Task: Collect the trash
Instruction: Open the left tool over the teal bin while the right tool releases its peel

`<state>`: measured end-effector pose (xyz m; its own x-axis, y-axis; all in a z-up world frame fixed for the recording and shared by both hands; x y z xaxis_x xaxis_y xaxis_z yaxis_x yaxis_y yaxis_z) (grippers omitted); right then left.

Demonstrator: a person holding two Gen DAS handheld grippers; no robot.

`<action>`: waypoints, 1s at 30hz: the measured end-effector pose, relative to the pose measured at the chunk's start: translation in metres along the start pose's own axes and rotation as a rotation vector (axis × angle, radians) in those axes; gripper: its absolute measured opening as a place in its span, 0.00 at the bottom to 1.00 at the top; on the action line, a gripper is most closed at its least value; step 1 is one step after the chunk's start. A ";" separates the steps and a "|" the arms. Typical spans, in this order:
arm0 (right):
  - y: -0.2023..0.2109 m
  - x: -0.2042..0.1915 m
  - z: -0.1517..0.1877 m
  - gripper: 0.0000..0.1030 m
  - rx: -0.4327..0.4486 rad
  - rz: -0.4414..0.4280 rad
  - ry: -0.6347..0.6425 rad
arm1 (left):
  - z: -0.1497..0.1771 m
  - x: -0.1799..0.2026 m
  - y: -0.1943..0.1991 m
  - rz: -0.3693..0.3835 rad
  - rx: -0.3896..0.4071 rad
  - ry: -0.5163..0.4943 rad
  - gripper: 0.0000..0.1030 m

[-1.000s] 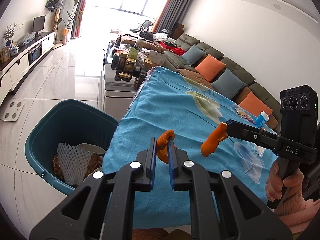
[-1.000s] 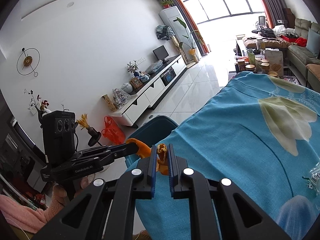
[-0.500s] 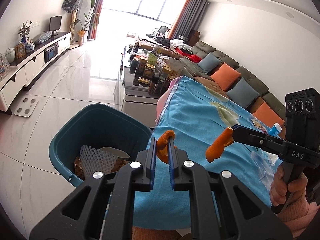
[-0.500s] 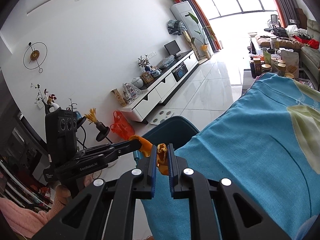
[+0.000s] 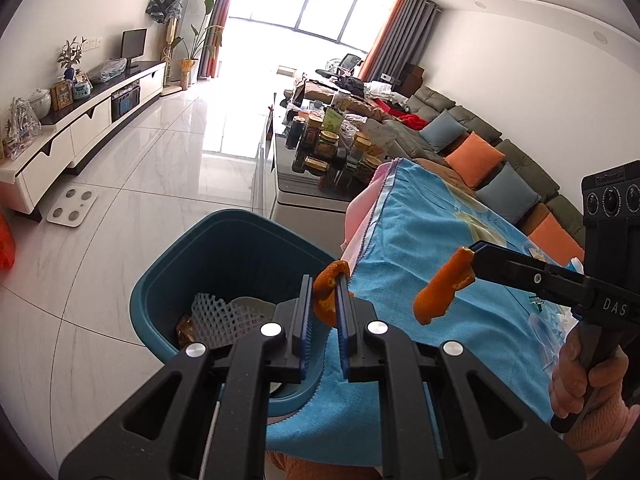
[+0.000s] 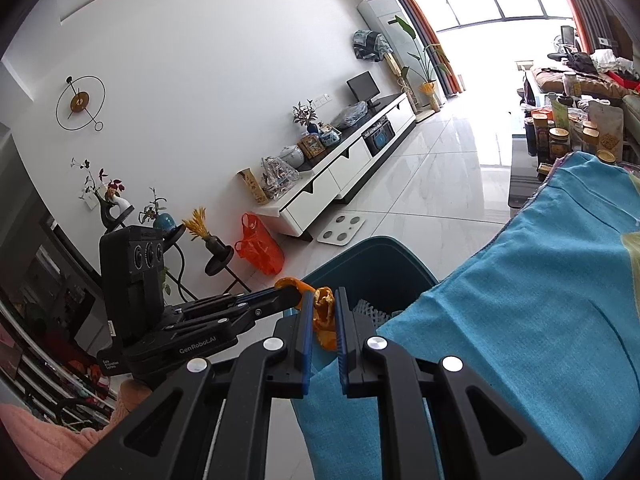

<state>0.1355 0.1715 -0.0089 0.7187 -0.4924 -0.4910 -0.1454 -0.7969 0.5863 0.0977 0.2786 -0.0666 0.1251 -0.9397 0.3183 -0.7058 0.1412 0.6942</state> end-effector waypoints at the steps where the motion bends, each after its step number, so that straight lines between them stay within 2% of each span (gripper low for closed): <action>1: -0.002 -0.002 -0.001 0.09 -0.002 -0.004 0.002 | 0.000 -0.001 -0.001 -0.005 0.000 0.002 0.11; 15: -0.030 -0.010 -0.012 0.09 -0.031 -0.032 0.014 | -0.002 -0.015 -0.010 -0.041 -0.006 0.027 0.11; 30: -0.062 -0.004 -0.015 0.09 -0.085 -0.019 -0.001 | 0.000 -0.030 -0.031 -0.081 -0.040 0.059 0.11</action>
<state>0.1517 0.2279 -0.0336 0.7201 -0.4777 -0.5033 -0.0735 -0.7738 0.6292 0.1155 0.3025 -0.0979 0.2219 -0.9287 0.2970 -0.6634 0.0794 0.7440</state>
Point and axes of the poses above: each gripper's, at about its wrist camera, not at the fingertips, and y roughly against the way its jaws point, x to its right, z to its underside, the point moved 4 cm from there along -y, roughly the way its jaws point, and after that the axes turned 6 degrees about -x, right-handed, at the moved point
